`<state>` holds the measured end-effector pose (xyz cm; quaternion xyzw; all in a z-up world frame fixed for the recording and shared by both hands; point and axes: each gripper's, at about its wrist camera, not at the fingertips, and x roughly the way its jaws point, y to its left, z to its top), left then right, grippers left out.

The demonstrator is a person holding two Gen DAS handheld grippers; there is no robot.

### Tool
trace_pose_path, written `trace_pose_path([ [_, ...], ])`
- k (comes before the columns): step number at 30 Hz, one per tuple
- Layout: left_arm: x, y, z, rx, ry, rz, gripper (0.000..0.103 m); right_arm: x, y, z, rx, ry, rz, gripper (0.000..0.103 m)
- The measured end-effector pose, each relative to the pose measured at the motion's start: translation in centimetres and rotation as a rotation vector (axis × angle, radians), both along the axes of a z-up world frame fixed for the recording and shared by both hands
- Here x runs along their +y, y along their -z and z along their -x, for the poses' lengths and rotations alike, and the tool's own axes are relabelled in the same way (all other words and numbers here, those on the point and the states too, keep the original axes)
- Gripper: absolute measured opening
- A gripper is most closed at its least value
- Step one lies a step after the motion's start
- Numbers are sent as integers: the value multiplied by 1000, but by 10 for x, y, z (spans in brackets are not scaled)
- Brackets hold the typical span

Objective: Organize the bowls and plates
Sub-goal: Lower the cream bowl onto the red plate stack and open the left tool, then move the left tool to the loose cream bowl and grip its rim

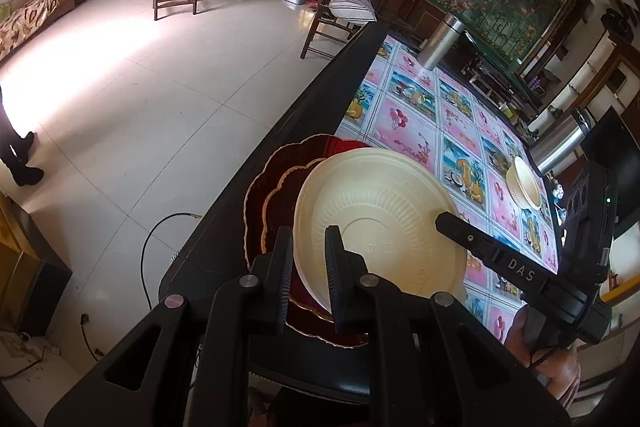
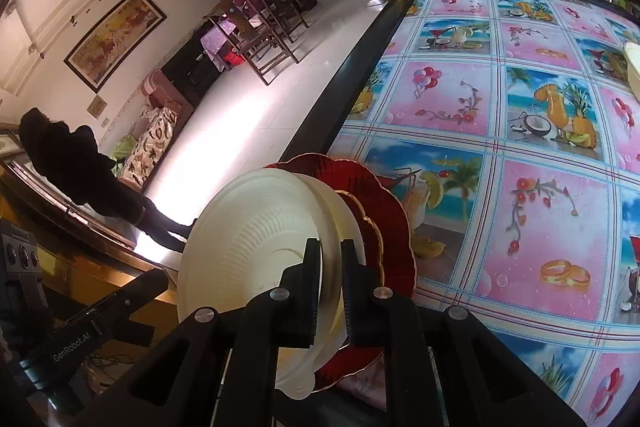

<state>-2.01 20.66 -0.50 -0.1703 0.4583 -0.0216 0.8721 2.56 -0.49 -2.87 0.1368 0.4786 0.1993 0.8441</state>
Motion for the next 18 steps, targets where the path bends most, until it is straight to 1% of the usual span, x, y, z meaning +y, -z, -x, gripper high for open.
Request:
trace_pose_path([
  [4, 0, -2, 1, -5, -2, 4, 14, 9, -3, 4, -28, -23, 70, 16],
  [7, -2, -2, 1, -5, 3, 3, 14, 17, -9, 10, -62, -46, 119, 26],
  [8, -2, -2, 1, -6, 5, 4, 14, 18, -13, 13, -88, -46, 144, 32],
  [10, -3, -3, 0, -7, 8, 8, 14, 20, -25, 20, -165, -44, 197, 36],
  [11, -4, -3, 0, -7, 10, 8, 14, 20, -32, 24, -203, -43, 219, 42],
  [12, -5, -3, 0, -7, 12, 7, 14, 19, -38, 26, -236, -43, 228, 44],
  [14, -9, -5, -1, -10, 20, 8, 14, 11, -50, 31, -285, -34, 194, 51],
  [15, -11, -6, -3, -10, 25, 7, 14, 5, -53, 30, -296, -16, 177, 51],
  [18, -24, -9, -6, -12, 50, -6, 14, -15, -54, 22, -274, 29, 142, 51],
])
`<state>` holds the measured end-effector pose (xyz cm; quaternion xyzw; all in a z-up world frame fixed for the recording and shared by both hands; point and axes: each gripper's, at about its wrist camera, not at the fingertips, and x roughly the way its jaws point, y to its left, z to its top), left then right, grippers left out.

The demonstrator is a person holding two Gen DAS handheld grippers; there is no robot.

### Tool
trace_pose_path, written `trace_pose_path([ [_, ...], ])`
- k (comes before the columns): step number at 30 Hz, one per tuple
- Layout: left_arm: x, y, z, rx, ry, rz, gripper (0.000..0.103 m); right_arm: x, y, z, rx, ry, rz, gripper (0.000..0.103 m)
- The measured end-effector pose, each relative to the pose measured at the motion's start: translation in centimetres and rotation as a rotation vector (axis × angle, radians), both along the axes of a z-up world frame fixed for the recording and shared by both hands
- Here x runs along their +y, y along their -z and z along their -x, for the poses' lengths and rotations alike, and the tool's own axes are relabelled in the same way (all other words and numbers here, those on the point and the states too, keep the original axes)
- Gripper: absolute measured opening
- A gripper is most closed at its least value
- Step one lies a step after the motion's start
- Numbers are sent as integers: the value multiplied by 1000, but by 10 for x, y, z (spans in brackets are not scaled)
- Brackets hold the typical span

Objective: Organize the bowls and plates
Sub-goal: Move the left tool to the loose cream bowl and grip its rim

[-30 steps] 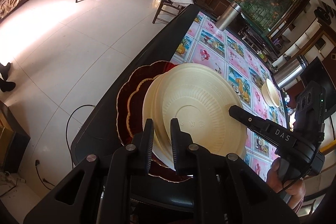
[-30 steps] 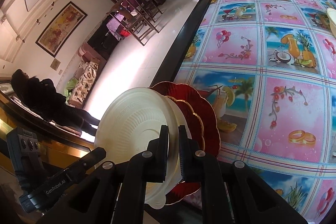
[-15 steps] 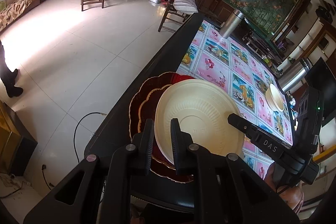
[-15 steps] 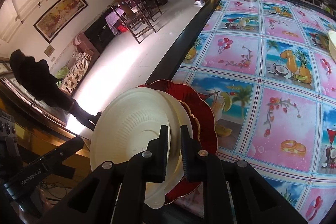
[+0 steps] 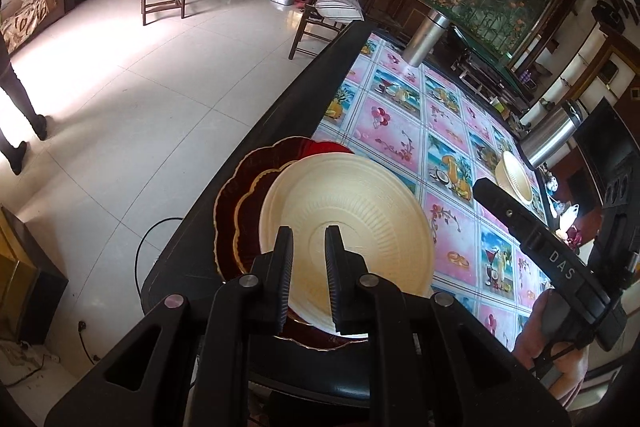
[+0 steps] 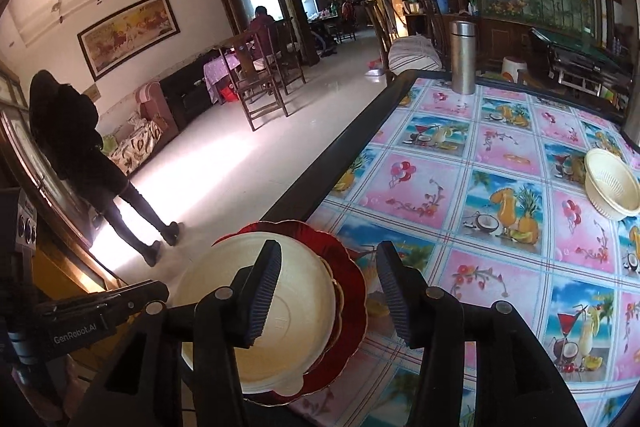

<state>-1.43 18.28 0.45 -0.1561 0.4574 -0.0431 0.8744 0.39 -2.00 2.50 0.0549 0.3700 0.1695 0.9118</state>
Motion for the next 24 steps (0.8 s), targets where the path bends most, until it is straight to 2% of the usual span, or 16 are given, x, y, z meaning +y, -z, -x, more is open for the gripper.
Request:
trace_pose_path([
  [4, -22, -4, -5, 0, 43, -12, 14, -28, 13, -12, 71, 45, -49, 51],
  [8, -57, -9, -12, 2, 113, -26, 15, -59, 23, -16, 100, 101, -67, 51],
  [9, -68, -11, -15, 2, 135, -30, 17, -68, 25, -17, 107, 114, -76, 51],
  [11, -93, -14, -18, -7, 180, -42, 36, -87, 28, -18, 119, 142, -93, 51],
  [12, -105, -15, -20, -10, 203, -48, 39, -97, 29, -18, 121, 159, -98, 51],
  [16, -161, -13, -27, 0, 312, -79, 42, -144, 32, -18, 124, 240, -126, 51],
  [20, -217, 9, -39, 68, 411, -90, 42, -195, 37, -15, 133, 323, -153, 52],
  [24, -265, 40, -52, 170, 484, -95, 50, -247, 47, -11, 150, 403, -169, 52],
])
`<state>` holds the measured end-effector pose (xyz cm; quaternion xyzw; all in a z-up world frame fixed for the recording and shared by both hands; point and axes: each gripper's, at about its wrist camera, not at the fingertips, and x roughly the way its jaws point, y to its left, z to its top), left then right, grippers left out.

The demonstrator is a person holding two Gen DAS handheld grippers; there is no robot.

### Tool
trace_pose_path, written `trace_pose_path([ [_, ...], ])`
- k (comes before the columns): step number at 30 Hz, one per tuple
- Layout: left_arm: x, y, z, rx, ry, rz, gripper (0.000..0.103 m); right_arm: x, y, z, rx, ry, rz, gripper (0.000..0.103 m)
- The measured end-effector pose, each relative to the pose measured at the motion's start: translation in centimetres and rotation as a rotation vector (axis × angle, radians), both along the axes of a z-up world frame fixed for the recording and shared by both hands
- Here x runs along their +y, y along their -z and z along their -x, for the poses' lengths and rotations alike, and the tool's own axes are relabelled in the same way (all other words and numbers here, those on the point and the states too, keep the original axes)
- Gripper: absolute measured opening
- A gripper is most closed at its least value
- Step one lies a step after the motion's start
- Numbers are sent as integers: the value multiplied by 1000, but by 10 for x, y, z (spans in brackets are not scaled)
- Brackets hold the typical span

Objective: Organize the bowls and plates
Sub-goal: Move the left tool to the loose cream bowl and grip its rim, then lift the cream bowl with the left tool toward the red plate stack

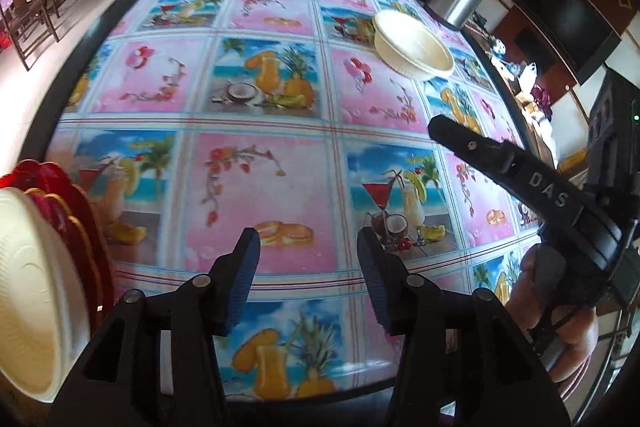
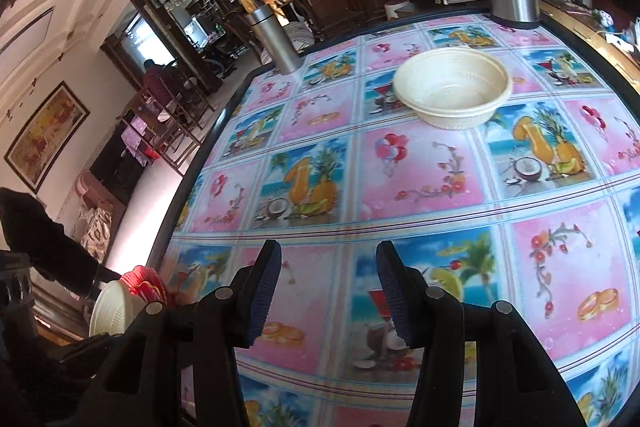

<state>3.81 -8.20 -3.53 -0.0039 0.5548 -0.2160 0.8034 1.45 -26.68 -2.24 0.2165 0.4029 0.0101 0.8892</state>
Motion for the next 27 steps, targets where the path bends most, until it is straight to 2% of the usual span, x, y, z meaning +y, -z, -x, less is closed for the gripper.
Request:
trace_pose_path([
  [3, -27, 16, -15, 76, 32, 7, 50, -40, 9, 2, 24, 68, -18, 52],
  [5, -40, 16, -30, 98, 27, 21, 50, -67, 13, 2, 39, 110, -34, 52],
  [12, -78, -18, -101, 37, -26, 68, 51, -149, -4, -18, 27, 240, -81, 54],
  [14, -90, -25, -123, 17, -38, 68, 57, -167, -10, -32, 23, 267, -100, 54],
  [15, -96, -25, -134, 16, -47, 70, 57, -176, -12, -39, 25, 278, -106, 54],
  [21, -129, -9, -182, 72, -57, 113, 57, -213, -5, -91, 81, 315, -171, 54],
  [27, -142, 14, -205, 130, -81, 171, 57, -229, 11, -127, 111, 326, -236, 53],
])
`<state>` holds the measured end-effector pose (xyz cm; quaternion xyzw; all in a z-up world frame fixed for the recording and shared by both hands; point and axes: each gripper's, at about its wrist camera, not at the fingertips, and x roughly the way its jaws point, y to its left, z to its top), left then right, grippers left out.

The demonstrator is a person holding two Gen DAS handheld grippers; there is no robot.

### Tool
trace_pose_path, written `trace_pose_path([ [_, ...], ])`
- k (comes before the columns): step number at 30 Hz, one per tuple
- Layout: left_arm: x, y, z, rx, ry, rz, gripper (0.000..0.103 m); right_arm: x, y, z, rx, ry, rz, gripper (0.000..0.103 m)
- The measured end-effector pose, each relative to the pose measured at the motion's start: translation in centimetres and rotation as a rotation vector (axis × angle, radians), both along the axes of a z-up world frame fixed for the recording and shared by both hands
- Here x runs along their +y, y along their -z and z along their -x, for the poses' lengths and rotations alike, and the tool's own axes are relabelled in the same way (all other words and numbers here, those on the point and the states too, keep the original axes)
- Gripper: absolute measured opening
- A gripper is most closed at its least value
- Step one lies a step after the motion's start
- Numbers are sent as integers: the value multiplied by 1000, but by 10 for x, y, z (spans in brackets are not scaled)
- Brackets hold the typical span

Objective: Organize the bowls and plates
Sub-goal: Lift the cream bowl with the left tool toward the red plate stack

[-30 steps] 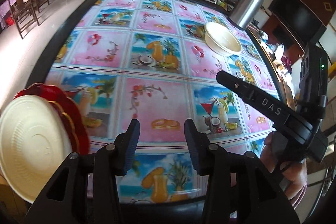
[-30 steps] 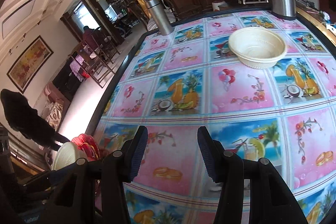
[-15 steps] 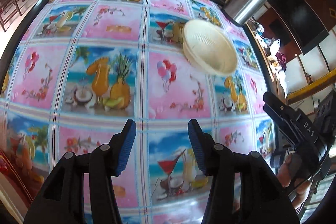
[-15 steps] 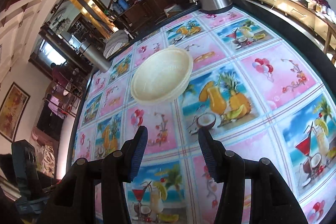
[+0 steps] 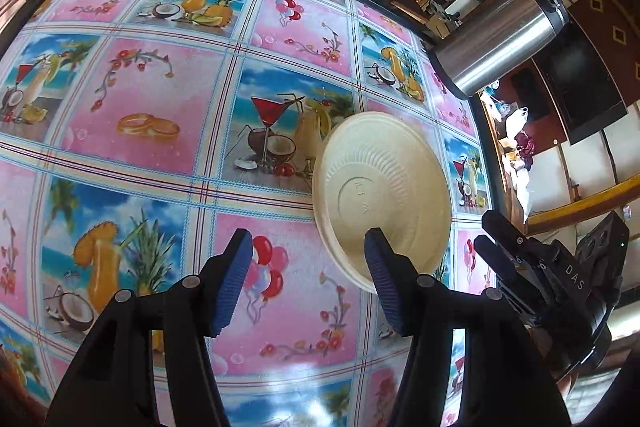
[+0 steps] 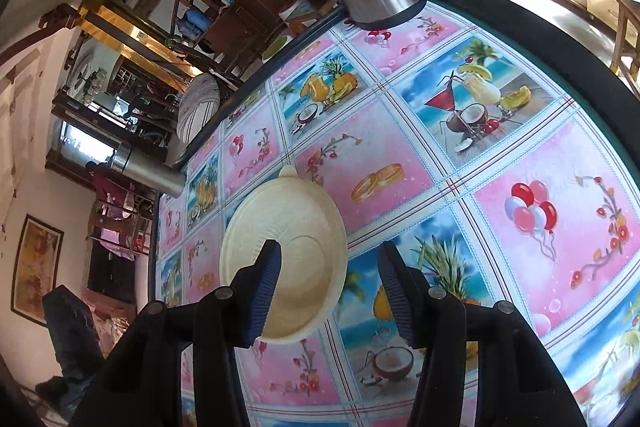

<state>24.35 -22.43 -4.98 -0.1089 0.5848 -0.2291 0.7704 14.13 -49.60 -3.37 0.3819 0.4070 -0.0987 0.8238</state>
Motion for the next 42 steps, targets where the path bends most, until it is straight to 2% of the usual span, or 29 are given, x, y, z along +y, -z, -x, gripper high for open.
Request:
trace_pose_path([
  [3, -2, 5, -6, 9, -9, 35, 57, -4, 11, -7, 9, 3, -11, 53],
  [6, -2, 5, -7, 6, -16, 65, 57, -7, 22, -9, 3, -13, -66, 51],
  [11, -9, 5, -7, 6, -3, 87, 57, -6, 28, -10, 6, -5, -69, 51],
  [16, -18, 17, -11, 33, 10, 121, 57, -4, 29, -11, 5, 0, -53, 51],
  [33, -18, 19, -12, -15, 13, 96, 55, 3, 33, -15, -5, -7, -61, 52],
  [35, -18, 16, -11, -28, 15, 89, 45, 2, 35, -15, -1, -3, -65, 52],
  [40, -21, 16, -10, -48, 27, 65, 35, -1, 36, -14, -3, 0, -79, 52],
  [42, -22, 18, -10, -48, 31, 67, 26, -1, 37, -14, -4, -1, -83, 52],
])
